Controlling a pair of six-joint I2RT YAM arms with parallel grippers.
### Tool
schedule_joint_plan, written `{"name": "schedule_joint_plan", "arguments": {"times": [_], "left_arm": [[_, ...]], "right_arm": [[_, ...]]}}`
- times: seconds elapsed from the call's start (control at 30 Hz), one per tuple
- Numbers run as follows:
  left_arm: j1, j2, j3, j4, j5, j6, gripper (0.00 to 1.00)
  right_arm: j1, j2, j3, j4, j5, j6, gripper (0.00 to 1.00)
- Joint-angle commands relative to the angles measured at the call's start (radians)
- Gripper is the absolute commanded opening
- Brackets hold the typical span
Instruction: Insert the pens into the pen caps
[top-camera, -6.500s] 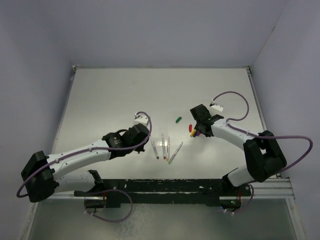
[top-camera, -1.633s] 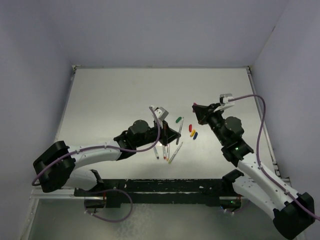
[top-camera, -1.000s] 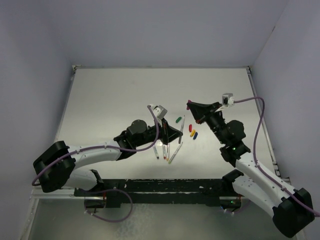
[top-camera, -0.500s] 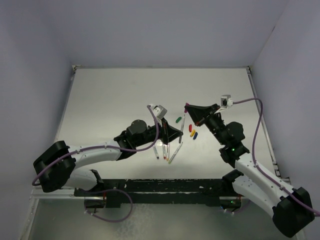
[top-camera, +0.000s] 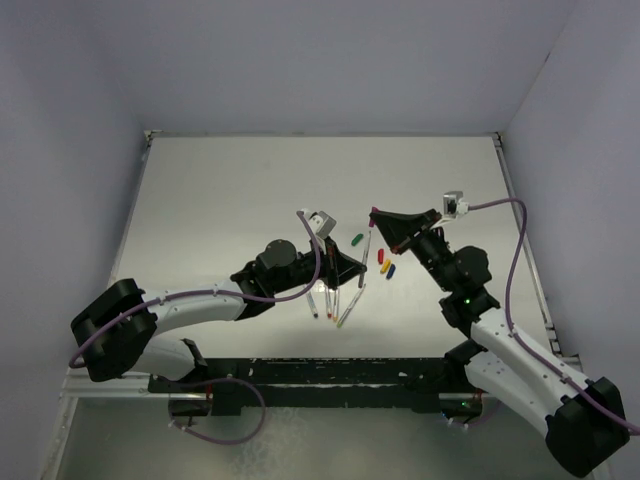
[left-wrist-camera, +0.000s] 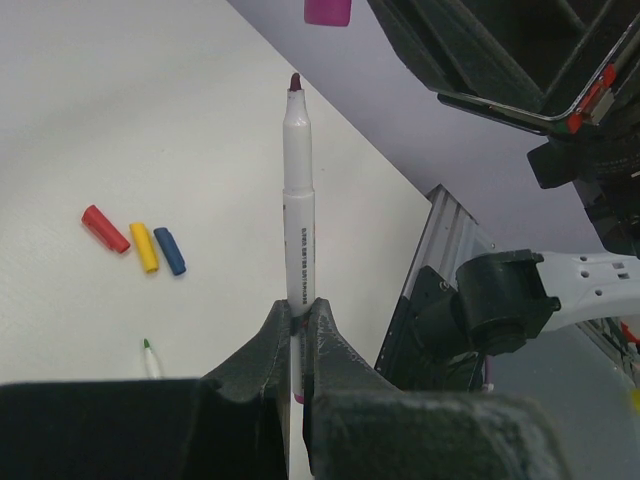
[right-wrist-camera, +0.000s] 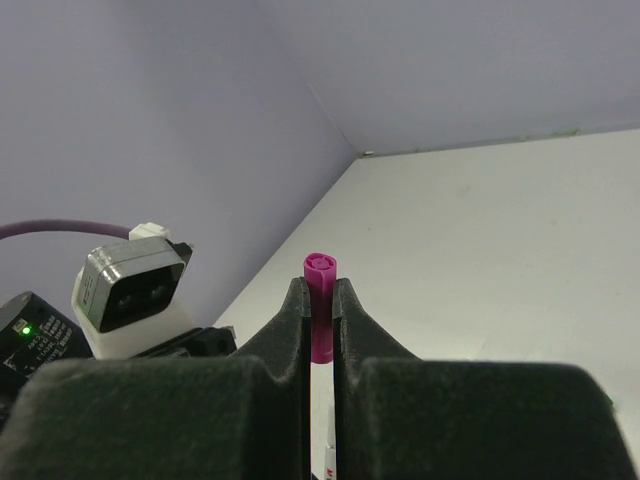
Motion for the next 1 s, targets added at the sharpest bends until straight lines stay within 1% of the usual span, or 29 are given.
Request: {"name": "schedule_joint_plan", "arguments": {"times": [0.0,0.47,0.97], "left_arm": [[-0.004,-0.001,0.023,0.077,0.002,-0.01,0.0],[-0.003,-0.01,0.015,0.08,0.003,-0.005,0.0],[-0.003,-0.011,0.015,0.078,-0.006,-0.003,0.0]], "right_arm": [[0.003,-0.022,-0.002,0.046,-0.02,0.002,0.0],[0.004,-0.025,-0.011,0.036,-0.002,-0.022,0.0],[0.003,-0.021,-0.025,0.038,-0.012,-0.009,0.0]]}}
